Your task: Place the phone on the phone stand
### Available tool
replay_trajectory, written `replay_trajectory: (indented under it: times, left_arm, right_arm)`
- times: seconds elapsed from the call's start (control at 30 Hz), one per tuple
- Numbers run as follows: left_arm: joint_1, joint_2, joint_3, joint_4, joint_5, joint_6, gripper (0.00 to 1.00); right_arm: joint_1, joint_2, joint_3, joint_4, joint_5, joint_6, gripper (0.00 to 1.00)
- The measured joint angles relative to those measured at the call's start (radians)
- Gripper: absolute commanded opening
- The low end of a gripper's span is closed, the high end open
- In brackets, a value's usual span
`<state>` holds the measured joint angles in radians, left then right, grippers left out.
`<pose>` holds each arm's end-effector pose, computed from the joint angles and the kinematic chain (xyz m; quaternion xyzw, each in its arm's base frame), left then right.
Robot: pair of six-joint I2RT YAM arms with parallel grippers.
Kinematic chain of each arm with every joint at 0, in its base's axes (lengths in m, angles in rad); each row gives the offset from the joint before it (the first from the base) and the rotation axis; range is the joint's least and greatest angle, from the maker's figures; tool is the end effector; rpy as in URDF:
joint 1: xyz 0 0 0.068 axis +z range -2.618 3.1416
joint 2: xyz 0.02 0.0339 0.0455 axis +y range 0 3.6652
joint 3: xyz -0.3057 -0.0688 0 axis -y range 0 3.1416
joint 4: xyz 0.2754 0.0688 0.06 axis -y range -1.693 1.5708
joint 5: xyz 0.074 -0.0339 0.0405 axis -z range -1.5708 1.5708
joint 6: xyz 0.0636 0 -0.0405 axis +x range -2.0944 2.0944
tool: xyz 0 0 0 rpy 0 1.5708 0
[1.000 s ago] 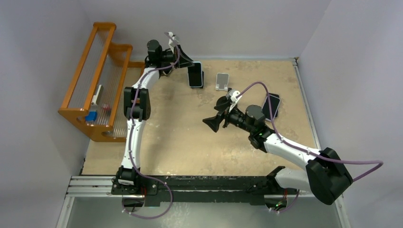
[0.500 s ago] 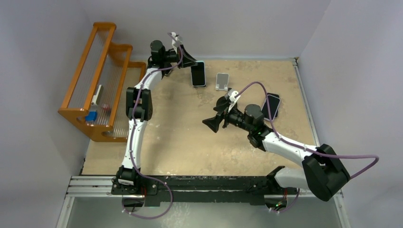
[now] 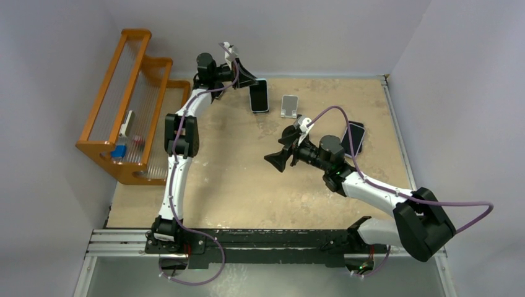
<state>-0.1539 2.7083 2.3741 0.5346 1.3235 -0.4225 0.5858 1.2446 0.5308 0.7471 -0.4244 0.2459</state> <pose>0.6478 -0.1629 0.2260 0.4047 0.5585 -0.5465 0.4751 0.2366 0.1884 0.2725 -0.2642 0.6442 0.4178 0.5836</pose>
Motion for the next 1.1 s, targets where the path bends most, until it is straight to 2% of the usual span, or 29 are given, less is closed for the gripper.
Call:
replay_trajectory:
  times: [1.1]
  left_arm:
    - [-0.006, -0.001, 0.0, 0.055, -0.016, -0.032, 0.0]
  right_arm:
    - [-0.005, 0.013, 0.0, 0.015, -0.024, 0.003, 0.99]
